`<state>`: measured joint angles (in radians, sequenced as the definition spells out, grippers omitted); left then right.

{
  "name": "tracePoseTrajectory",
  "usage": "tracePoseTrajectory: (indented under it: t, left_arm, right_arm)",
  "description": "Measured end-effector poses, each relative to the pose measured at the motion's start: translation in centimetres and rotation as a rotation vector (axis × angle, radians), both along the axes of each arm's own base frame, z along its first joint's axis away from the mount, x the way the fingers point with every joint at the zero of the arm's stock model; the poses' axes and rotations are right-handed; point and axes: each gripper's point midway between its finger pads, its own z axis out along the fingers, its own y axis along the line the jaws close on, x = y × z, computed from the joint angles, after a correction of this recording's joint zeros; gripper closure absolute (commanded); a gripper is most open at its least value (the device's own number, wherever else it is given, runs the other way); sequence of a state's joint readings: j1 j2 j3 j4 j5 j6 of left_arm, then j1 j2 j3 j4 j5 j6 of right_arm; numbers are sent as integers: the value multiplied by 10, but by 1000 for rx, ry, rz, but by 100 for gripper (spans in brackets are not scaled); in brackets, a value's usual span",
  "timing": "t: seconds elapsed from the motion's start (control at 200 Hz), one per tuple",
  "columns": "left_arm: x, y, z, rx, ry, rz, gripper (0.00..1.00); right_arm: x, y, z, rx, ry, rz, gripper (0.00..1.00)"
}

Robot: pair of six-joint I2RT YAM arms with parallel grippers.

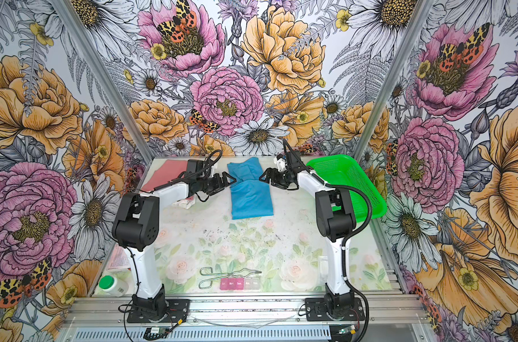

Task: Fold and stack t-shirts
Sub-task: Move the T-shirt to the center of the board.

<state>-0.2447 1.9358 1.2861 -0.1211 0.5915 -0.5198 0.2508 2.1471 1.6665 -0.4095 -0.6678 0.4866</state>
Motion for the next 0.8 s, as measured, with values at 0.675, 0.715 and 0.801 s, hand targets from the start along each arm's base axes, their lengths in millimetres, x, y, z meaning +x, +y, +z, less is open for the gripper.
tracePoseTrajectory:
  t: [0.675, 0.715, 0.801]
  left_arm:
    - [-96, -23, -46, 11, 4, 27, 33]
    - [-96, -23, -46, 6, -1, 31, 35]
    - [-95, -23, -45, 0, -10, 36, 35]
  right_arm:
    - [-92, -32, -43, -176, 40, 8, 56]
    - [-92, -32, -44, -176, 37, 12, 60]
    - [-91, -31, -50, -178, 47, 12, 62]
